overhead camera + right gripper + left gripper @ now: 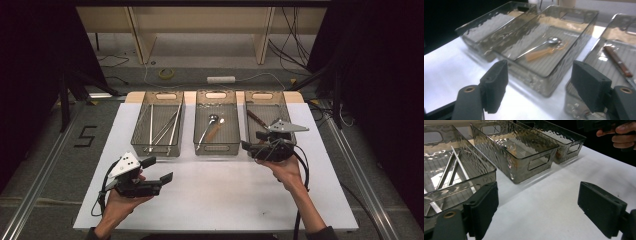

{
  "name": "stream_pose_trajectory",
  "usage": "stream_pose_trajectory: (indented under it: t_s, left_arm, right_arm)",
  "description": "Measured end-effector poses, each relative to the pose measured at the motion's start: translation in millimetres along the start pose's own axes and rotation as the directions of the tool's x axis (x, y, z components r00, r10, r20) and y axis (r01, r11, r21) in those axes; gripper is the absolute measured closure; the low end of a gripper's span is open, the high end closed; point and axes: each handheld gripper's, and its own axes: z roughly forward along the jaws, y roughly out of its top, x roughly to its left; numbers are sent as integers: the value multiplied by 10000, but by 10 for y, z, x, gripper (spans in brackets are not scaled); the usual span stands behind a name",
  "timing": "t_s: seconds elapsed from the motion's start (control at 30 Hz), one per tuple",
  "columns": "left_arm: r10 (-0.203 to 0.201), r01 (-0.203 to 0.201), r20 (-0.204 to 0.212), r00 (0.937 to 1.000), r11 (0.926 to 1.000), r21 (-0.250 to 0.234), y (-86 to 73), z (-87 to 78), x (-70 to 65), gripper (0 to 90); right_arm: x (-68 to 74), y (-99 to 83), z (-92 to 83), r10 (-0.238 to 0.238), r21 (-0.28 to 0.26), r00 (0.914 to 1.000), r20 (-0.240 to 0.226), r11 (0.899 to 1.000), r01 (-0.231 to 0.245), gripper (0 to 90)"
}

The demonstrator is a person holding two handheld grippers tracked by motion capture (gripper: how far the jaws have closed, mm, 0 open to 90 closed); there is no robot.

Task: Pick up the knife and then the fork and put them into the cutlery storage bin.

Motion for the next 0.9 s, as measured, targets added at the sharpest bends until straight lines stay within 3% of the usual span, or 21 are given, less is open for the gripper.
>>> stream_pose_trajectory:
  t_s: [0.07, 0.3, 0.6, 0.9]
  left_arm:
    - [28, -28, 15, 10000, 10000, 51, -1, 5, -5, 166]
    - [-40, 40, -44, 10000, 10000, 71, -5, 1, 13, 163]
    - [112, -112, 21, 9999, 9999, 64, -5, 13, -9, 160]
    - [-130, 132, 253, 9996, 9999, -94, -9, -24, 6, 160]
  right_arm:
    - [40, -34, -24, 7, -121, 9998, -216, 9999, -10, 304]
    - [176, -156, -97, -265, -354, 9992, -310, 9991, 254, 300]
    - [255, -289, -169, -277, -439, 9975, -656, 9987, 248, 279]
    - [305, -403, -289, -333, -711, 9971, -685, 9971, 285, 265]
